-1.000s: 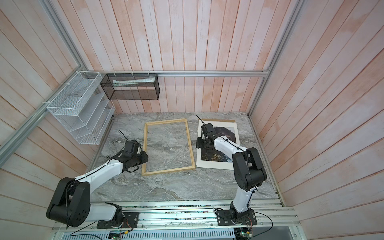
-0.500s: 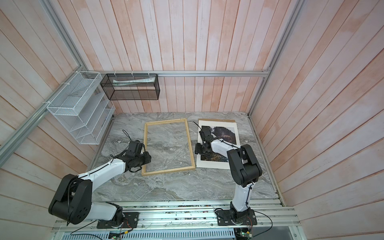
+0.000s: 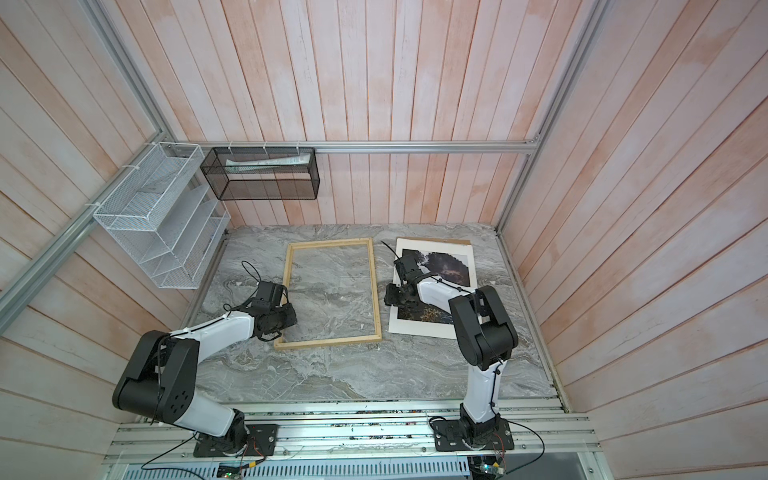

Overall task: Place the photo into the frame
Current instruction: 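Lower the right gripper and pinch the photo's white border edge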

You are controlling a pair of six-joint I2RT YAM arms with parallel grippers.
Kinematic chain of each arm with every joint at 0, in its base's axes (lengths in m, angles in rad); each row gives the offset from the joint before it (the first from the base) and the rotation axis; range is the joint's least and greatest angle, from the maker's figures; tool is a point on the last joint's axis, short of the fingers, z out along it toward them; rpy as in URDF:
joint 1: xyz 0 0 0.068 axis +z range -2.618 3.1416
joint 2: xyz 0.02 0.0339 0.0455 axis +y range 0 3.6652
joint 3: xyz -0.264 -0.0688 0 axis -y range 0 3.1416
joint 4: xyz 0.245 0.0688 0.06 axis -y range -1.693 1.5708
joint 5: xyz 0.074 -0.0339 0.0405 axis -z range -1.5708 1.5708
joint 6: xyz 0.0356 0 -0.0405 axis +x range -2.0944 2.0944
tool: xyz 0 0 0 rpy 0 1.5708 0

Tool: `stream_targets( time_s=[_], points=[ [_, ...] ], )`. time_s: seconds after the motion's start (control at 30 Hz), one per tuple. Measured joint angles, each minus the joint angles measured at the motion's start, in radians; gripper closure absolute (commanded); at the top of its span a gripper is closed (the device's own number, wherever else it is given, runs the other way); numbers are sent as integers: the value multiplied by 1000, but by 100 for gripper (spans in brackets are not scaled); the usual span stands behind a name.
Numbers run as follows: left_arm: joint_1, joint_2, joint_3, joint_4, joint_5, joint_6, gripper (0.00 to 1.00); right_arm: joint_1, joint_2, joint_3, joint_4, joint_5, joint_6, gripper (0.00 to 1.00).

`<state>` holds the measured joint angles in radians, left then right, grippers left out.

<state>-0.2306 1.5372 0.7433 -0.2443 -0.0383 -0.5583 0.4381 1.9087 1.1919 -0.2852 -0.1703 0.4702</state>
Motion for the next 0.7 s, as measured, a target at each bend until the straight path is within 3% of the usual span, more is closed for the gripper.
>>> stream_targets(
  time_s=[0.13,0.43,0.7],
  points=[
    [10,-18,0,-10,0,9,59,5,21,29,-10,22,3,48],
    [6,-178,1,-51,8,13,59,66,104,159,-109,228,9,48],
    [2,-225,1,-99,8,17,59,99,171,256,-186,356,11,59]
  ],
)
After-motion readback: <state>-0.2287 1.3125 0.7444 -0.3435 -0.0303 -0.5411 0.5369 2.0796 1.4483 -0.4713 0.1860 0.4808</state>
